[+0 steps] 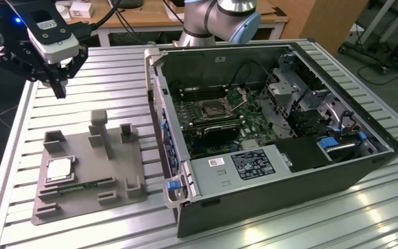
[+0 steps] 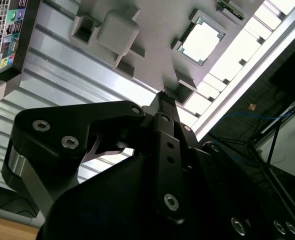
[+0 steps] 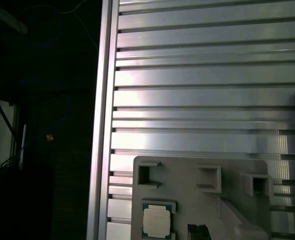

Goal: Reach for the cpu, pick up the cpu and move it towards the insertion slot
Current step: 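Reach for the cpu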

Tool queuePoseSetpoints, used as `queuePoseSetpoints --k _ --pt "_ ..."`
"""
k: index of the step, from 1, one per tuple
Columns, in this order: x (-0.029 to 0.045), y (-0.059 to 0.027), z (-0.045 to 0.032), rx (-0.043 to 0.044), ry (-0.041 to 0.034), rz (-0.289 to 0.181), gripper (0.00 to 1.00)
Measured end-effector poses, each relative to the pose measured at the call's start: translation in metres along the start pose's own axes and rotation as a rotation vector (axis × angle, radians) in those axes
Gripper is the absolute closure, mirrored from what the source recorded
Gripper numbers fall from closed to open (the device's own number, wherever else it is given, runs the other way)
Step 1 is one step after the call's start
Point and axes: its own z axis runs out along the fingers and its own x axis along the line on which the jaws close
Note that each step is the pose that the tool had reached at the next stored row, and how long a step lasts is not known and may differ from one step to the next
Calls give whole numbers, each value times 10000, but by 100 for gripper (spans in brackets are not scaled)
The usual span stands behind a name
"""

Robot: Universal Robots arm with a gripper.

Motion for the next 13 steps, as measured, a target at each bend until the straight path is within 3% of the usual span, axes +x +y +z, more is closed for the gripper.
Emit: queuePoseSetpoints --k 13 --pt "20 -10 9 0 -2 1 89"
